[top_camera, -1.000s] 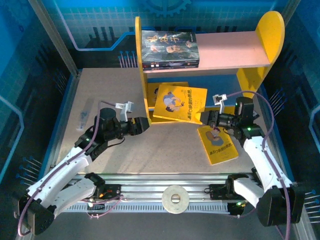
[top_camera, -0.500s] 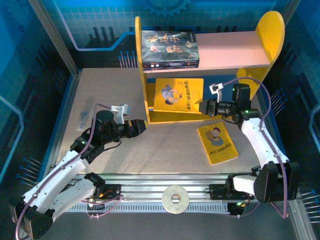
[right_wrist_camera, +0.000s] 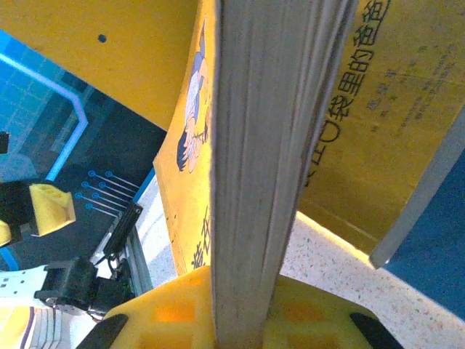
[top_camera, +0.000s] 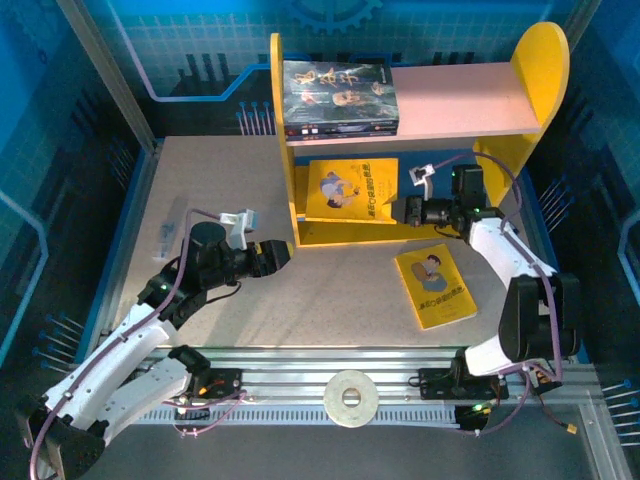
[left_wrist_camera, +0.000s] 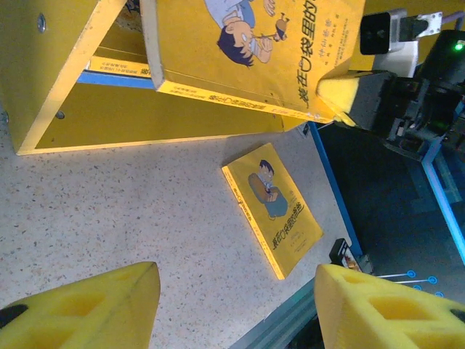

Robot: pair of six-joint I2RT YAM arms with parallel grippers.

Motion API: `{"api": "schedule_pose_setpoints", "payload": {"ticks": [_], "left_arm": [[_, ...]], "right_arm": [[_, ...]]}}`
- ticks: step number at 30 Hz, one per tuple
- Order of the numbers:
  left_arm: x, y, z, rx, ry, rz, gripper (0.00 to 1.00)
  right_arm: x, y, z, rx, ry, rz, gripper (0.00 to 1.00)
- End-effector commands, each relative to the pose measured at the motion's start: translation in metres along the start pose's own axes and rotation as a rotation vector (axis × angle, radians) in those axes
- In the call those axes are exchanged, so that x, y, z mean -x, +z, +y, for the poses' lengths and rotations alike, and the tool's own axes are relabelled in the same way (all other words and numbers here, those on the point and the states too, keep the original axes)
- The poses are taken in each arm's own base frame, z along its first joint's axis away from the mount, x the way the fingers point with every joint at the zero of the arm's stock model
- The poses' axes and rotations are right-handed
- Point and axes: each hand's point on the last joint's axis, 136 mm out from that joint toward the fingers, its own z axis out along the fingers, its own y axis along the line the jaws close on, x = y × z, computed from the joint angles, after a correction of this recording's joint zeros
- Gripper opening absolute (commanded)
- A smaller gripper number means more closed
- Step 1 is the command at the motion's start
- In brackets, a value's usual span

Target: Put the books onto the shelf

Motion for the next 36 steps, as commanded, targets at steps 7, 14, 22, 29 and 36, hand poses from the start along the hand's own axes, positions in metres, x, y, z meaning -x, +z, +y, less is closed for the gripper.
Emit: {"api": "schedule_pose_setpoints", "payload": {"ticks": [7, 14, 22, 29, 36], "left_arm": [[0.006, -0.005, -0.005, -0.002, 0.032, -0.017, 0.59], [0.006, -0.002, -0.005, -0.002, 0.04, -0.014, 0.59], [0.007, 0.001, -0.005, -0.004, 0.045, -0.008, 0.59], [0.007, 0.001, -0.005, -0.005, 0.046, -0.008, 0.59], [0.007, 0.0, -0.004, -0.005, 0.045, -0.012, 0.6]], "right_arm": [[0.036, 0.008, 0.009, 0.081, -0.11, -0.029, 0.03], [0.036, 0.02, 0.009, 0.087, -0.119, 0.013, 0.03], [0.032, 0.034, 0.008, 0.071, -0.128, 0.064, 0.04], [0.033, 0.04, 0.005, 0.064, -0.126, 0.074, 0.04], [0.037, 0.041, 0.002, 0.051, -0.122, 0.081, 0.11]]}}
